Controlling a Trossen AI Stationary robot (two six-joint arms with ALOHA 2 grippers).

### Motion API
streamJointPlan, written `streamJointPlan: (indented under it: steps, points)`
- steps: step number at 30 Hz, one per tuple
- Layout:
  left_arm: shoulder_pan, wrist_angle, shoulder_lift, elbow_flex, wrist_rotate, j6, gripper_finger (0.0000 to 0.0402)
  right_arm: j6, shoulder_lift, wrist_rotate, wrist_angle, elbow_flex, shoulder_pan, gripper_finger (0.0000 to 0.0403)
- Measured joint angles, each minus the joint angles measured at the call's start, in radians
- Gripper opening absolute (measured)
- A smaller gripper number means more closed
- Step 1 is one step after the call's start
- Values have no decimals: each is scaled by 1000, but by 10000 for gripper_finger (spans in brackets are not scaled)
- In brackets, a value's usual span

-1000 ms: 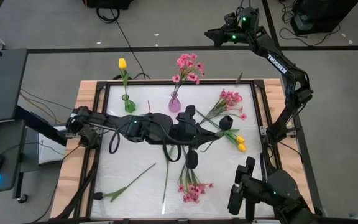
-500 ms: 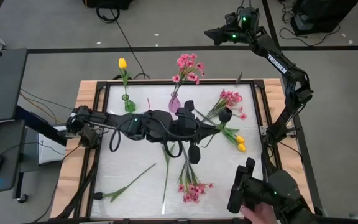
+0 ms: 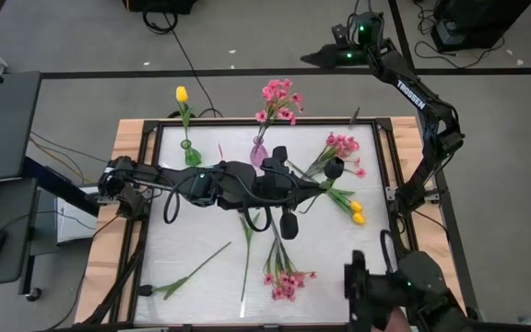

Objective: Sort flowers into vase by color
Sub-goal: Put the top black flower into the red vase

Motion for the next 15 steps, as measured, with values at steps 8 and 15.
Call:
streamJointPlan:
  steps: [8, 15]
  points:
    - [1, -1, 0, 0, 0, 2, 7, 41, -37, -265, 1, 0, -2, 196]
    - [1, -2, 0, 0, 0, 2, 7, -18, -197, -234, 11, 0, -2, 196]
